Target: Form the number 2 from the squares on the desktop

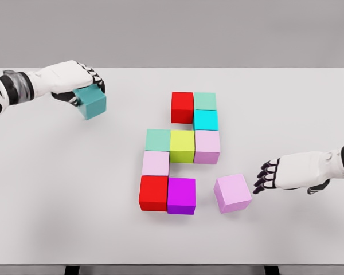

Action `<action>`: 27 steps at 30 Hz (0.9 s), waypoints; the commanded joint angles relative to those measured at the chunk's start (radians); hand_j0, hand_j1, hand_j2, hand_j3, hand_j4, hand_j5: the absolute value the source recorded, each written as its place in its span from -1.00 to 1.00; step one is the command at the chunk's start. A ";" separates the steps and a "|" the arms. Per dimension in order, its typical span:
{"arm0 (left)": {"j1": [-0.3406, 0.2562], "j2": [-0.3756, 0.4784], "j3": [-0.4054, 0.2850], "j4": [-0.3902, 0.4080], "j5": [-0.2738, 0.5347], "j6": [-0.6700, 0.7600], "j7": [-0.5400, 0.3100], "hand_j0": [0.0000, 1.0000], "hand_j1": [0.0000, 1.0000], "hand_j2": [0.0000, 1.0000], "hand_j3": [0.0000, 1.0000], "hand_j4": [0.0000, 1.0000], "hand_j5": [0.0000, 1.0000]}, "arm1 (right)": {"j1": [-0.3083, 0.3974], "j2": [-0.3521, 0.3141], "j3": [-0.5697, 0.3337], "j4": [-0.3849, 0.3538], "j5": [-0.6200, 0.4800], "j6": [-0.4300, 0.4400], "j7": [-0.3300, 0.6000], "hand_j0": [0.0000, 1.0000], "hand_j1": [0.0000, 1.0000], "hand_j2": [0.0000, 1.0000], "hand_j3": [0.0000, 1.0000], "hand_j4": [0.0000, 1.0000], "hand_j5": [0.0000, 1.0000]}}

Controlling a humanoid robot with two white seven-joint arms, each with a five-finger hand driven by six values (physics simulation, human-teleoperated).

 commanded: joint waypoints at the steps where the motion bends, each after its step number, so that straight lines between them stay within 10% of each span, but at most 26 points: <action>1: 0.000 -0.041 0.001 0.039 0.005 0.002 -0.023 0.18 0.18 0.18 0.18 0.18 0.18 | 0.000 0.012 0.001 -0.002 -0.017 0.002 -0.004 0.99 0.99 0.99 0.99 0.99 0.99; 11: -0.097 -0.201 0.003 0.137 -0.022 0.002 -0.060 0.19 0.19 0.19 0.19 0.19 0.19 | 0.014 0.047 0.001 -0.002 -0.025 0.002 -0.006 0.99 0.99 0.99 0.99 0.99 0.99; 13: -0.101 -0.195 0.013 0.149 -0.018 0.002 -0.060 0.36 0.36 0.36 0.36 0.36 0.36 | 0.014 0.047 0.001 -0.002 -0.025 0.002 -0.006 0.99 0.99 0.99 0.99 0.99 0.99; 15: -0.100 -0.190 0.015 0.149 -0.007 0.002 -0.055 0.93 0.93 0.93 0.93 0.93 0.93 | 0.015 0.051 0.001 -0.002 -0.025 0.002 -0.006 0.99 0.99 0.99 0.99 0.99 0.99; 27: -0.011 0.094 -0.010 -0.004 0.080 0.002 -0.052 1.00 1.00 1.00 1.00 1.00 1.00 | 0.021 0.056 -0.031 0.000 -0.023 0.002 0.001 0.99 0.99 0.99 0.99 0.99 0.99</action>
